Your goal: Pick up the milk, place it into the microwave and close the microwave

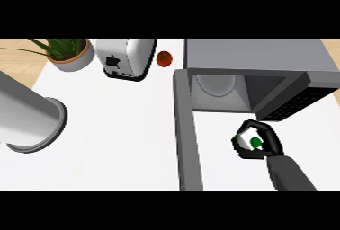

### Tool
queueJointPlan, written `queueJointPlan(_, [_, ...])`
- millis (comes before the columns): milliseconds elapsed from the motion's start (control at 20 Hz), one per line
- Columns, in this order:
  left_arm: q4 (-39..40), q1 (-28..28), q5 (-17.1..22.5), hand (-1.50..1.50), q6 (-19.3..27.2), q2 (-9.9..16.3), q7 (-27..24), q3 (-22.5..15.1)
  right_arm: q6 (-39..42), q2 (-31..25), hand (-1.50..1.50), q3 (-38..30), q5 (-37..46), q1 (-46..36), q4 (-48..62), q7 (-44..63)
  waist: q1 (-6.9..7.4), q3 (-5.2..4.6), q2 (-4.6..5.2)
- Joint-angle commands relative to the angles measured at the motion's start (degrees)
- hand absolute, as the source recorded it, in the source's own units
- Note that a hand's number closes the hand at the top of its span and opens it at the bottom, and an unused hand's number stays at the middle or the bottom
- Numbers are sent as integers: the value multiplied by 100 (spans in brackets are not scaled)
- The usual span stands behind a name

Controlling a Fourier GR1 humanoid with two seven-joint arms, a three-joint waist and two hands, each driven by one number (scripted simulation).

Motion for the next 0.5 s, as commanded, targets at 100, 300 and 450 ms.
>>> queueJointPlan(100, [-548, 364, 523, -150, -76, -220, 130, 136, -47, 405, 150, -238, -360, -171, -68, -88, -53, 14, -7])
queueJointPlan(300, [-918, 249, 788, -150, 368, 80, 527, 74, -387, 461, 150, -268, -341, -535, -122, -68, -30, 26, 30])
queueJointPlan(450, [-510, 315, 919, -150, 63, 108, 338, 430, -754, 729, 150, -233, -321, -675, -162, 59, -30, 16, 6])
